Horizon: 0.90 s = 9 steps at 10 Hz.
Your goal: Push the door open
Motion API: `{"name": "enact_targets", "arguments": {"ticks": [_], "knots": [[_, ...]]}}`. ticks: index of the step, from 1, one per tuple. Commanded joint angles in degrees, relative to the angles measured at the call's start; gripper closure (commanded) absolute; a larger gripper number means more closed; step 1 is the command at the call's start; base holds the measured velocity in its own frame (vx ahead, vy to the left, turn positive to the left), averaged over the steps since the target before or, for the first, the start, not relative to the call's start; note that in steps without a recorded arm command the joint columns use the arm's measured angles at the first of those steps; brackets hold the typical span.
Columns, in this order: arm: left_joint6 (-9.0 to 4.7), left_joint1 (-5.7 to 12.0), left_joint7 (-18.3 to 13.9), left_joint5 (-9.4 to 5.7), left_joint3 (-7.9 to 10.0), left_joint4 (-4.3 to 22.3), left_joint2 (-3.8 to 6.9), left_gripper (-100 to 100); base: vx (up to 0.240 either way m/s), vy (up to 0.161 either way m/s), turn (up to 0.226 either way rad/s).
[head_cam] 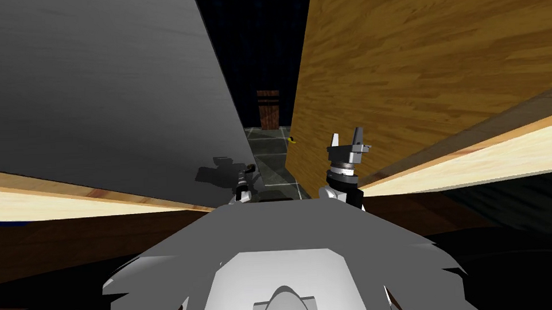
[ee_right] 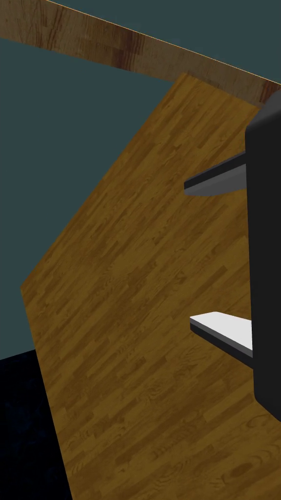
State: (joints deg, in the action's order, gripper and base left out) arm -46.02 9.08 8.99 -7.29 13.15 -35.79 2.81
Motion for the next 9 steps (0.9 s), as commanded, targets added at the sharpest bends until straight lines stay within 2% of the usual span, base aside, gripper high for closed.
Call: {"name": "enact_targets", "arguments": {"ticks": [1, 5, 8, 9], "knots": [[0.19, -0.39, 0.4, -0.28, 0.69, -2.0, 0.43, 100, 0.118, 0.007, -0.002], [-0.12, -0.16, 2.0, -1.90, 3.58, -1.9, -0.89, 100, 0.187, -0.048, 0.089], [-0.29, -0.03, 3.0, -2.82, 5.22, -1.8, -2.38, 100, 0.200, -0.043, 0.085], [-0.36, 0.03, 3.4, -3.21, 5.91, -1.8, -3.19, 100, 0.204, -0.021, 0.077]]}}
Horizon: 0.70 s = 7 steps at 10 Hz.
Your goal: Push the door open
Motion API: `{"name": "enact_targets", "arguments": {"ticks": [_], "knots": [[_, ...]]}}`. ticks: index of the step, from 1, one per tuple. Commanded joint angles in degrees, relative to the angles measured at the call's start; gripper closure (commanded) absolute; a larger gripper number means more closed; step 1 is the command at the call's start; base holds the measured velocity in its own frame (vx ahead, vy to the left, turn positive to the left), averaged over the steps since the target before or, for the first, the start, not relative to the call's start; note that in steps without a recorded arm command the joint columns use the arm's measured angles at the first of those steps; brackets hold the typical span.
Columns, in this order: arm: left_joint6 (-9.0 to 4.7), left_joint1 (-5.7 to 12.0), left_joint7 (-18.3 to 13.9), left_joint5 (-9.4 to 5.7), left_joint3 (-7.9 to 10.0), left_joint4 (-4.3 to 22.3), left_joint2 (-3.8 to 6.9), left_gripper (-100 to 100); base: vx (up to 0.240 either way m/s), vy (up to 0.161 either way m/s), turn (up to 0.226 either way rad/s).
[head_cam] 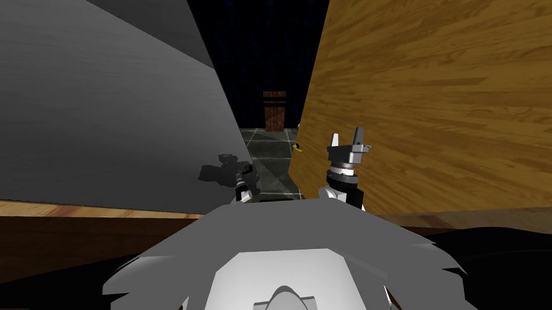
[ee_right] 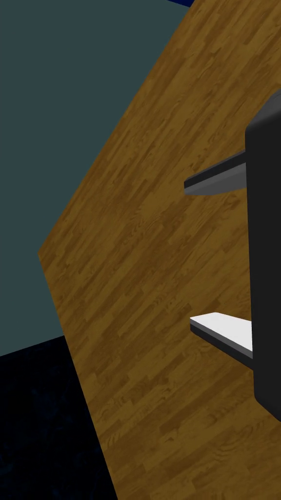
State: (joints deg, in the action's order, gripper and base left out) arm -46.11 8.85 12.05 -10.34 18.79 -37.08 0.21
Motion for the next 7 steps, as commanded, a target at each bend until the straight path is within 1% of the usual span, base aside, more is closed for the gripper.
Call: {"name": "enact_targets", "arguments": {"ticks": [1, 3, 4, 5, 6, 7], "knots": [[-0.32, 0.29, 0.5, -0.37, 0.65, -0.4, -1.13, 100, 0.209, -0.057, 0.085], [-0.40, 0.36, 1.0, -0.83, 1.48, -0.4, -2.47, 100, 0.178, -0.060, 0.087], [-0.26, -0.22, 0.8, -0.93, 1.82, -0.5, -1.39, 100, 0.064, -0.009, 0.058], [-0.74, -0.31, 1.7, -2.31, 2.81, -0.7, -0.23, 100, 0.117, 0.042, -0.014], [-0.74, -0.31, 1.7, -2.31, 2.81, -0.7, -0.23, 100, 0.131, 0.027, -0.019], [-1.02, -0.37, 2.5, -3.35, 3.42, -0.8, 0.40, 100, 0.151, 0.030, -0.025]]}}
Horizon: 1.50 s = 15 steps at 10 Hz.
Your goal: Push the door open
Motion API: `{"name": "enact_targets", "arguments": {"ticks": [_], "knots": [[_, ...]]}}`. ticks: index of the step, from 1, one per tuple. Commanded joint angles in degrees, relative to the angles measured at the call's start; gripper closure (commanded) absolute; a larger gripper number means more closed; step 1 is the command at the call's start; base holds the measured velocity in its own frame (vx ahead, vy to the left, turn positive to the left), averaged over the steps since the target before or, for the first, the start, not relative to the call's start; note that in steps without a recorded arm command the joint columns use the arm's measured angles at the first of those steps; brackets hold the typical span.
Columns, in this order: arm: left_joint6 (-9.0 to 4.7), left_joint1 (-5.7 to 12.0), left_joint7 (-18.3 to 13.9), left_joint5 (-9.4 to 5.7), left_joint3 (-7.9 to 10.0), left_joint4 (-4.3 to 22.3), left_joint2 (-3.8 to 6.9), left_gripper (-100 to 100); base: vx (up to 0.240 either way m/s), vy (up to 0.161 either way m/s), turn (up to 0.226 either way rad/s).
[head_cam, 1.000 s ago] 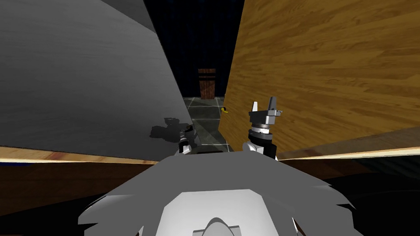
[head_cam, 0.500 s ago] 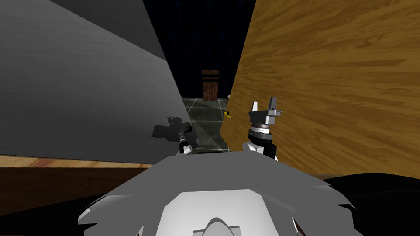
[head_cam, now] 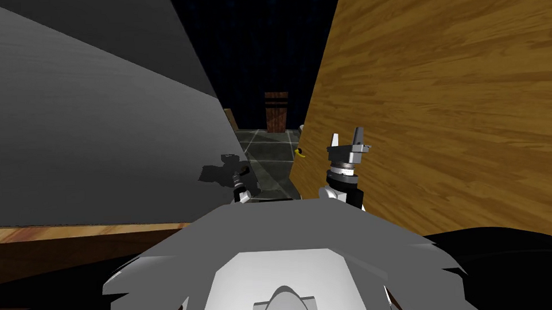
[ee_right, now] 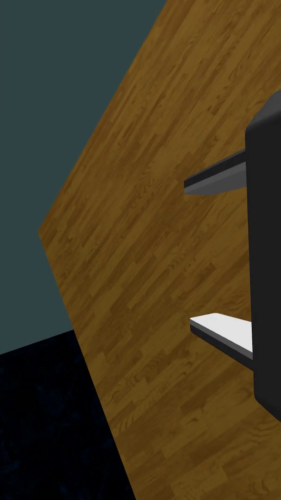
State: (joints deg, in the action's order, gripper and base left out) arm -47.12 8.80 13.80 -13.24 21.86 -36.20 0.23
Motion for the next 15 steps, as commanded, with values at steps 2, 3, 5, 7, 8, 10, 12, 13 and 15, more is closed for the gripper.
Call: {"name": "enact_targets", "arguments": {"ticks": [2, 3, 5, 7, 8, 10, 12, 13, 15], "knots": [[-0.47, -0.42, 2.0, -2.23, 1.39, -2.0, 1.19, 100, 0.157, 0.058, -0.044], [-0.47, -0.42, 2.0, -2.23, 1.39, -2.0, 1.19, 100, 0.172, 0.066, -0.016], [-0.88, -0.51, 3.1, -3.77, 2.29, -2.3, 1.71, 100, 0.096, 0.038, -0.019], [-1.32, -0.60, 4.3, -5.46, 3.27, -2.6, 2.09, 100, 0.132, 0.043, -0.041], [-1.48, -0.64, 4.7, -6.05, 3.62, -2.7, 2.16, 100, 0.174, 0.039, -0.015], [-1.48, -0.64, 4.7, -6.05, 3.62, -2.3, 2.16, 100, 0.077, 0.044, -0.003], [-1.96, -0.74, 6.0, -7.85, 4.67, -3.0, 2.30, 100, 0.042, 0.030, -0.037], [-2.12, -0.77, 6.4, -8.46, 5.03, -3.1, 2.29, 100, 0.143, 0.046, -0.037], [-2.12, -0.77, 6.4, -8.46, 5.03, -2.2, 2.29, 100, 0.064, 0.026, 0.006]]}}
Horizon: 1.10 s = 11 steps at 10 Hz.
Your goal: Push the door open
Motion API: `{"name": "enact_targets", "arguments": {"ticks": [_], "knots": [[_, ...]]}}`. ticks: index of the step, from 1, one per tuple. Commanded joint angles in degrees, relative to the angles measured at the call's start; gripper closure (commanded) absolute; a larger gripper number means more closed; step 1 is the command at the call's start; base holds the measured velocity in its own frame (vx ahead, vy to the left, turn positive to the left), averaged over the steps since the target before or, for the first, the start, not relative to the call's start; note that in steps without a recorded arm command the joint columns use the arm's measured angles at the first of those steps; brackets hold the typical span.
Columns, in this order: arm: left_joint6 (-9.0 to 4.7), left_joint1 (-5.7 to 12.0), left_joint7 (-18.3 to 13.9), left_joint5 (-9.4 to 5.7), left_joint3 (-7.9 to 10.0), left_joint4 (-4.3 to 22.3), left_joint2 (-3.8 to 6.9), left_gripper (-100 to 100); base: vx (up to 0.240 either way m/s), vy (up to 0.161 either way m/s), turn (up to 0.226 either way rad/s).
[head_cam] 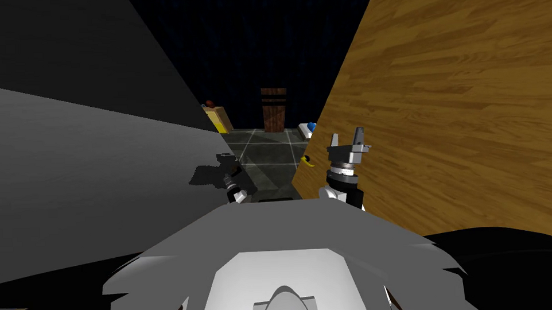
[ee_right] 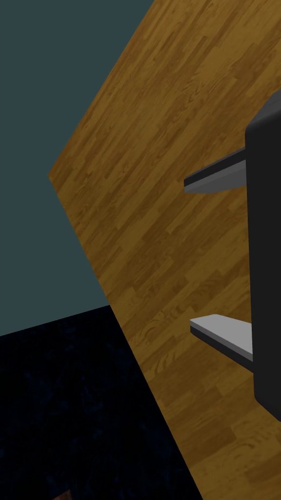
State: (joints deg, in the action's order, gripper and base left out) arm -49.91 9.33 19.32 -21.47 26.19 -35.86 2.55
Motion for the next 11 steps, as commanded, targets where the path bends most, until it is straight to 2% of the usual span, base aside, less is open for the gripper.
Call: {"name": "enact_targets", "arguments": {"ticks": [1, 2, 3, 6, 8, 9, 11], "knots": [[0.67, -1.30, 0.9, -0.23, 0.71, -2.9, -0.03, 100, 0.010, 0.019, 0.005], [0.19, -1.40, 2.2, -2.07, 1.78, -3.7, -0.16, 100, 0.109, 0.044, -0.033], [0.03, -1.44, 2.6, -2.68, 2.14, -3.8, -0.23, 100, 0.150, 0.046, -0.044], [0.03, -1.44, 2.6, -2.68, 2.14, -2.9, -0.23, 100, 0.050, 0.019, 0.001], [0.03, -1.44, 2.6, -2.68, 2.14, -3.8, -0.23, 100, -0.012, -0.002, -0.002], [-0.45, -1.54, 3.9, -4.48, 3.18, -4.2, -0.63, 100, 0.096, 0.021, -0.049], [-0.60, -1.57, 4.3, -5.07, 3.53, -4.3, -0.78, 100, 0.125, 0.026, -0.004]]}}
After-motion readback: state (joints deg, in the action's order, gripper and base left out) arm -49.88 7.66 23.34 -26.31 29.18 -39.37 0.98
